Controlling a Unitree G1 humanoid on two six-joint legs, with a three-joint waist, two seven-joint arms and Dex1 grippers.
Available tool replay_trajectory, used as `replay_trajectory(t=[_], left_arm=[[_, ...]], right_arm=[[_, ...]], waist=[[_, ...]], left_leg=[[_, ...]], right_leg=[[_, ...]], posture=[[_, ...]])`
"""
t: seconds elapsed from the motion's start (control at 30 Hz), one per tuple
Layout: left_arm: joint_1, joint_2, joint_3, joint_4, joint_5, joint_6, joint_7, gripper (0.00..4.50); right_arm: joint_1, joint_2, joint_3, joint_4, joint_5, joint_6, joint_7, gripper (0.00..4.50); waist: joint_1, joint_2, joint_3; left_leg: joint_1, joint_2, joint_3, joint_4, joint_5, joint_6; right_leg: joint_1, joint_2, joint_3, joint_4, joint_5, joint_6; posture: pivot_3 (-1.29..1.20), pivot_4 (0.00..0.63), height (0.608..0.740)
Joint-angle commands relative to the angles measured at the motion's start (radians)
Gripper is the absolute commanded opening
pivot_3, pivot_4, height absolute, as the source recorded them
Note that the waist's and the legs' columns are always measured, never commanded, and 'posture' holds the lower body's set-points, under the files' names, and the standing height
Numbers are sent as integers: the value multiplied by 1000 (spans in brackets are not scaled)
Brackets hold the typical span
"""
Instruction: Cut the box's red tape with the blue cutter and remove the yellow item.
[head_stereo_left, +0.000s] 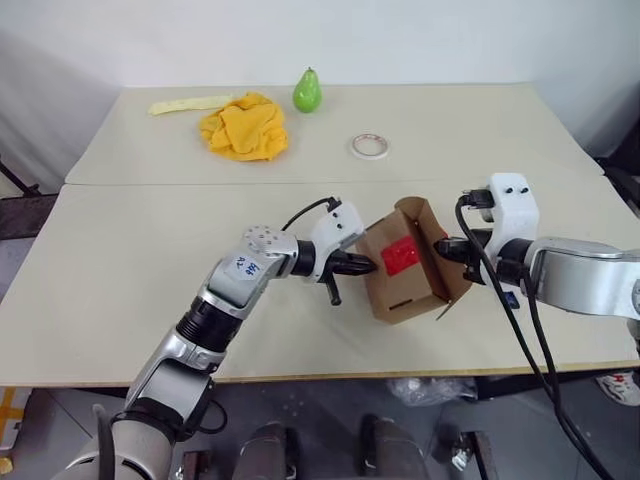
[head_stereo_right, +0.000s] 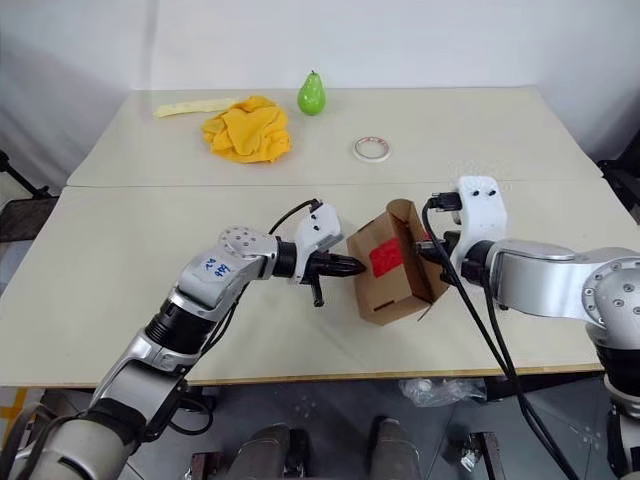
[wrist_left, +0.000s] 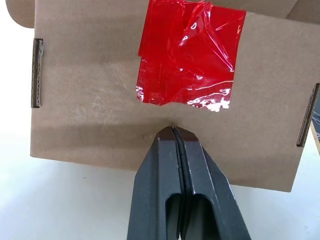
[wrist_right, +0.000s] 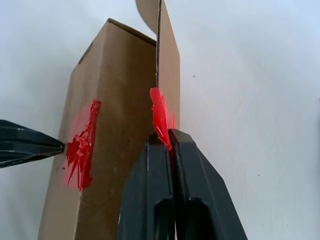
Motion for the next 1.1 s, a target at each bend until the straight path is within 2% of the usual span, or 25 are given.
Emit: replay_trajectory(t=[0.03,0.2,0.4,0.53,0.67,0.73,0.9,1.1], left_arm=[[9,-14,-7,-2,19,-4,25,0],[15,-16,12,-4,25,-9,29,0],[11,6,101,-14,-43,5,-23,0],[-22,55,209,-31,-181,136,-112,0],[-62,68,269,-57,-307,278,-149,0],[-71,46,260,-67,-320,291,-130,0],[-88,-45,172,-41,-217,180,-17,0],[-82,5,9,2,-70,14,-49,0]], right_arm=[[-55,44,40,-58,41,-23,-11,50],[-126,112,95,-60,41,-35,-98,50],[-230,25,192,-42,41,46,-89,50],[-246,-9,222,-44,41,49,-76,50],[-250,6,240,-51,41,28,-84,50],[-255,15,247,-50,41,24,-88,50],[-267,33,256,-49,41,16,-105,50],[-255,31,249,-66,41,0,-124,50]], waist=[[-2,0,0],[-2,0,0],[-2,0,0],[-3,0,0],[-4,0,0],[-4,0,0],[-3,-1,0],[-6,-1,0]], left_leg=[[0,0,0,0,0,0],[0,0,0,0,0,0],[-3,1,0,0,0,0],[-8,1,0,0,0,0],[-14,-1,1,0,0,-1],[-13,-1,1,0,0,-1],[-13,-2,1,1,0,-1],[-12,-1,3,-1,1,-3]], right_leg=[[0,0,0,0,0,0],[-1,0,0,0,0,0],[-3,0,0,2,0,0],[-6,1,-2,1,0,0],[-13,2,-3,2,0,1],[-13,2,-3,2,0,1],[-12,3,-3,2,1,2],[-13,4,-2,2,1,1]], posture=[[0,150,740],[0,150,740],[0,150,740],[0,150,740],[0,150,740],[0,150,740],[0,150,740],[0,150,740]])
